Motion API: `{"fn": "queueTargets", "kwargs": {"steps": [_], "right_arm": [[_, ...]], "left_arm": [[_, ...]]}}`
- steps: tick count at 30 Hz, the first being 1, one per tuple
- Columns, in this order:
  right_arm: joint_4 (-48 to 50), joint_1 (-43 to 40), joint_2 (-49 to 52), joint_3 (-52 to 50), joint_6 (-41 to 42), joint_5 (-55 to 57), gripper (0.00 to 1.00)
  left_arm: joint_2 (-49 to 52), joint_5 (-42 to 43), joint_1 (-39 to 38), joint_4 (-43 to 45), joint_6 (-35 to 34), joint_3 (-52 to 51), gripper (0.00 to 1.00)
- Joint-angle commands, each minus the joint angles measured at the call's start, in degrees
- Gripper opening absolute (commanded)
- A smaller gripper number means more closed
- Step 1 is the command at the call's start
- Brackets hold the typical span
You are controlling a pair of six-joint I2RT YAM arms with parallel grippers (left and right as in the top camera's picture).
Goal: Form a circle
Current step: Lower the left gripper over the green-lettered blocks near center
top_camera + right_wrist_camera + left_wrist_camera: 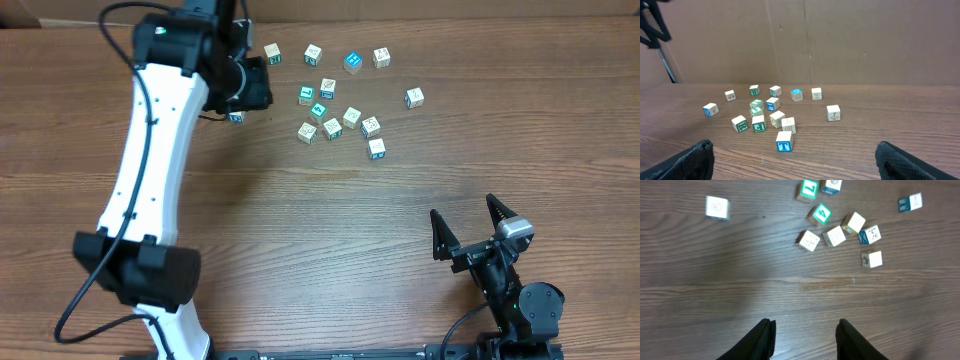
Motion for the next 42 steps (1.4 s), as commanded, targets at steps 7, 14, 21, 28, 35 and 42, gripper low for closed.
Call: {"fn": "queueTargets", "kwargs": {"steps": [7,14,21,28,35,42], "right_arm": [[0.3,-0.2,-0.5,-0.6,-0.2,0.4,1.00],[0.3,-0.2,-0.5,-0.6,-0.3,0.4,1.00],[0.3,-0.2,-0.5,-0.6,-0.3,0.4,1.00],[0.3,-0.2,-0.5,-0.6,-0.2,0.4,1.00],[0.3,-0.2,-0.5,-0.6,-0.3,0.4,1.00],[0.3,-0.2,-0.5,-0.6,-0.3,0.4,1.00]], "left_arm": [[9.6,-1.4,-6.0,2.8,-3.3,1.1,0.42],[14.2,-1.6,-7.9,4.2,-3.4,1.1,0.47],[16.4,-2.1,-7.9,6.5,-5.3,1.1,0.52],[17.8,-5.1,-8.1,8.0,-10.4,1.1,0.52],[19.7,-5.6,-10.1,11.8,-10.6,1.1,0.53],[21.4,-9.7,-12.5,17.3,-10.8,1.1,0.50]]}}
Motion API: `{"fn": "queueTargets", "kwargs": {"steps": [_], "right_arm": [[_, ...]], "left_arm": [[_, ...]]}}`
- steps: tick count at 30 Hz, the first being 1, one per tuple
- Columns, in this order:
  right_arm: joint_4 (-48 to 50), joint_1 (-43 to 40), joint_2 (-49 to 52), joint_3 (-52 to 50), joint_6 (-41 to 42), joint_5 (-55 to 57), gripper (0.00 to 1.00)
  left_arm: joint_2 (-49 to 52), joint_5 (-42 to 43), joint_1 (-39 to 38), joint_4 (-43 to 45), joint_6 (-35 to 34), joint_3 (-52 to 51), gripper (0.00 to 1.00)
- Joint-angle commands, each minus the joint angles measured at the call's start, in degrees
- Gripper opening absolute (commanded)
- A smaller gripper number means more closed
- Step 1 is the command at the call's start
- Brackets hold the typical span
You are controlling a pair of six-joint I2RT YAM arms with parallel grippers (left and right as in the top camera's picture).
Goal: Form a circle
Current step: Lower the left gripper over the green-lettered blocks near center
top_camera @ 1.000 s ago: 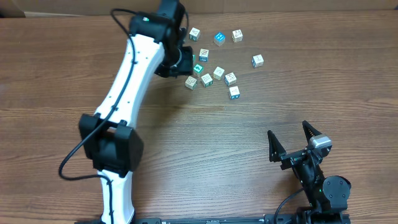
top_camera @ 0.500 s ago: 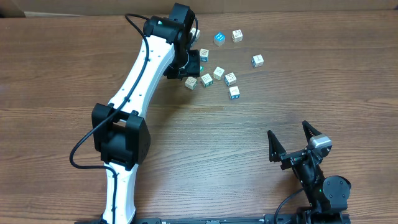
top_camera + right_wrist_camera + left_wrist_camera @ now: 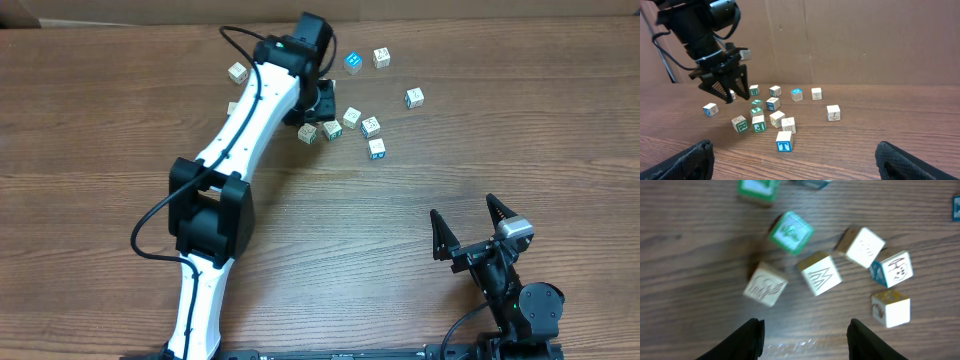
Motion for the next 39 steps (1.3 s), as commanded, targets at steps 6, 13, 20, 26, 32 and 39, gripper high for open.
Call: {"fn": "queueTargets", "kwargs": {"steps": [6,13,20,26,32,39], "right_arm": [[0.3,-0.2,-0.5,-0.6,-0.2,0.4,1.00],[0.3,-0.2,-0.5,-0.6,-0.2,0.4,1.00],[0.3,-0.2,-0.5,-0.6,-0.2,0.4,1.00],[0.3,-0.2,-0.5,-0.6,-0.3,0.4,1.00],[0.3,-0.2,-0.5,-0.6,-0.2,0.4,1.00],[0.3,-0.2,-0.5,-0.6,-0.2,0.4,1.00]], "left_arm": [[1.4,-7.5,-1.3,7.1,-0.8,1.0,0.48],[2.0,-10.3,-1.3,11.0,-1.1,1.0,0.51],[5.1,-10.5,-1.3,12.9,-1.4,1.0,0.53],[8.5,-10.7,-1.1,14.1,-2.1,1.0,0.58],[9.5,-12.0,-1.1,14.8,-2.1,1.0,0.58],[9.7,-12.9,-1.1,14.8,-2.1,1.0,0.48]]}}
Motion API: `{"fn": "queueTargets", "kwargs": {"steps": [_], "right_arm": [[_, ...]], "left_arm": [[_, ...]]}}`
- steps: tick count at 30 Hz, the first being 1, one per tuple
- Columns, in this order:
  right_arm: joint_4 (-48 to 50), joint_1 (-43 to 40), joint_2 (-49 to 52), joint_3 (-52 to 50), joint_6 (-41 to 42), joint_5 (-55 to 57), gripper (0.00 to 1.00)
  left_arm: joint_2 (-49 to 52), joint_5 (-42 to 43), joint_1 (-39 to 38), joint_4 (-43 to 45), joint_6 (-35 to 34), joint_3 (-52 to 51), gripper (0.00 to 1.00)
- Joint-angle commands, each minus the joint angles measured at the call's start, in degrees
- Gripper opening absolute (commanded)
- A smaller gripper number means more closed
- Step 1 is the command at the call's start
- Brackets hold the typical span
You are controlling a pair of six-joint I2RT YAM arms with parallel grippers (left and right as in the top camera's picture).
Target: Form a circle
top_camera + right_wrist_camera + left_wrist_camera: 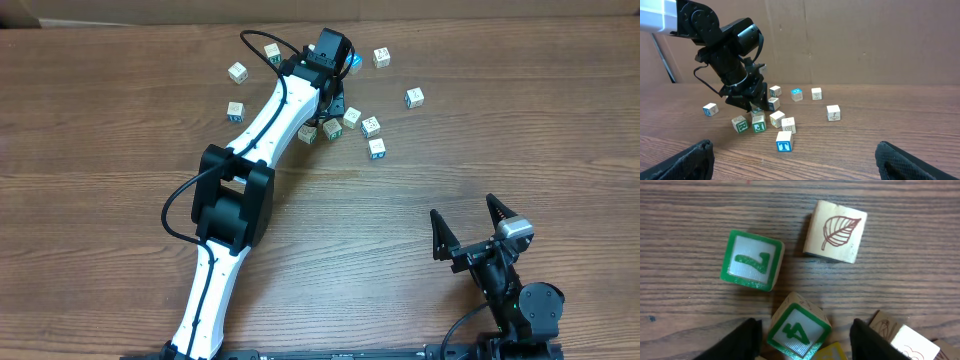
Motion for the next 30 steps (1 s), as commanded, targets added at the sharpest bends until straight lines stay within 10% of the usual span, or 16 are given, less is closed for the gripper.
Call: {"fn": "queueTargets", "kwargs": {"steps": [1,17,30], "right_arm": [[0.3,-0.2,-0.5,-0.6,-0.3,0.4,1.00],[0.3,-0.2,-0.5,-0.6,-0.3,0.4,1.00],[0.4,-0.2,-0.5,-0.6,-0.3,0.4,1.00]], "left_arm": [[0.9,-1.9,0.3,0.2,-0.6,1.0,0.45],[2.0,-2.1,0.3,0.6,-0.5,1.0,0.58],[3.0,-2.5,0.5,0.8,0.9,1.0,0.39]]}}
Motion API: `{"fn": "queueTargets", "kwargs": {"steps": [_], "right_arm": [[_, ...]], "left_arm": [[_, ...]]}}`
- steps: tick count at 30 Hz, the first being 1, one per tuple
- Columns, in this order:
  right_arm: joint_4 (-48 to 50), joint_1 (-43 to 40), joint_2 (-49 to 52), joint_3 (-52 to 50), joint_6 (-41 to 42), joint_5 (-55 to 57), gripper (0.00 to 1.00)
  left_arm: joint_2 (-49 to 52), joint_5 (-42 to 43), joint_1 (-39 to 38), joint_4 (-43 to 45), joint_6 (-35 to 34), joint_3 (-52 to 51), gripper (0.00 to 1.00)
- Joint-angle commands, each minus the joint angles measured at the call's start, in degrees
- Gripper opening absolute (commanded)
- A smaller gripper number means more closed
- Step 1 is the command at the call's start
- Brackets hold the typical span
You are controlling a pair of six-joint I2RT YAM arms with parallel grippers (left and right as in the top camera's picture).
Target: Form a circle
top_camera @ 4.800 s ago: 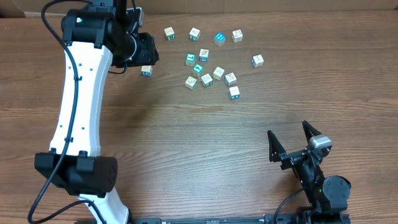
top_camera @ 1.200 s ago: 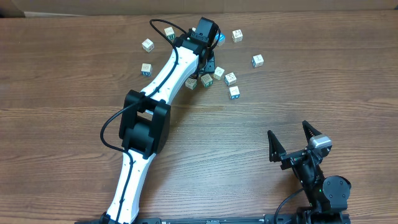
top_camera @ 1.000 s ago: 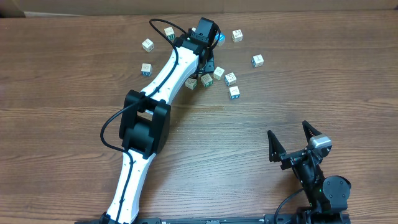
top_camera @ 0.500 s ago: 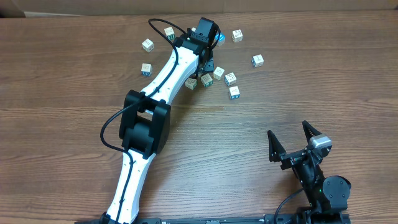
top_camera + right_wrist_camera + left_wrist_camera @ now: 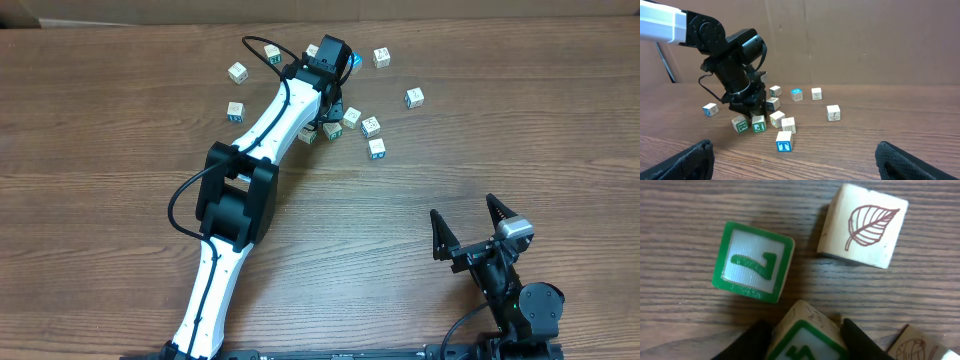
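Several wooden letter and picture blocks lie scattered at the far middle of the table (image 5: 300, 220). My left gripper (image 5: 804, 330) is down in this cluster, also visible from overhead (image 5: 330, 98). Its black fingers (image 5: 750, 342) press both sides of a green "4" block (image 5: 807, 345). A green "7" block (image 5: 752, 262) and a leaf block (image 5: 865, 225) lie just beyond it. My right gripper (image 5: 464, 212) rests open near the front right, far from the blocks, with nothing between its fingers (image 5: 690, 160).
Loose blocks lie apart from the cluster: two at the left (image 5: 237, 71) (image 5: 234, 110), one at the right (image 5: 414, 97), one at the back (image 5: 381, 57). A blue "T" block (image 5: 784, 141) is the nearest one to the right gripper. A cardboard wall (image 5: 840, 40) stands behind the table.
The left gripper's fingers stood apart on either side of the green "4" block; now they have come in and touch both its sides, and the camera is slightly closer to the table.
The left gripper was open over bare wood to the left of the cluster. Then it was open above the cluster's near blocks. Then it was low over the green "4" block with its fingers astride it, and now it is shut on that block. The right arm has stayed put.
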Motion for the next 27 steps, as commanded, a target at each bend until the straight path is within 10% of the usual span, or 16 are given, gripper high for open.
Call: {"fn": "queueTargets", "kwargs": {"steps": [1,8,18,27], "right_arm": [[0.3,-0.2,-0.5,-0.6,-0.2,0.4,1.00],[0.3,-0.2,-0.5,-0.6,-0.2,0.4,1.00],[0.3,-0.2,-0.5,-0.6,-0.2,0.4,1.00],[0.3,-0.2,-0.5,-0.6,-0.2,0.4,1.00]], "left_arm": [[0.5,-1.0,0.6,0.3,1.7,1.0,0.38],[0.5,-8.0,0.7,-0.7,5.4,1.0,0.33],[0.5,-8.3,0.7,-0.2,9.2,1.0,0.56],[0.5,-8.3,1.1,0.0,0.8,1.0,0.56]]}}
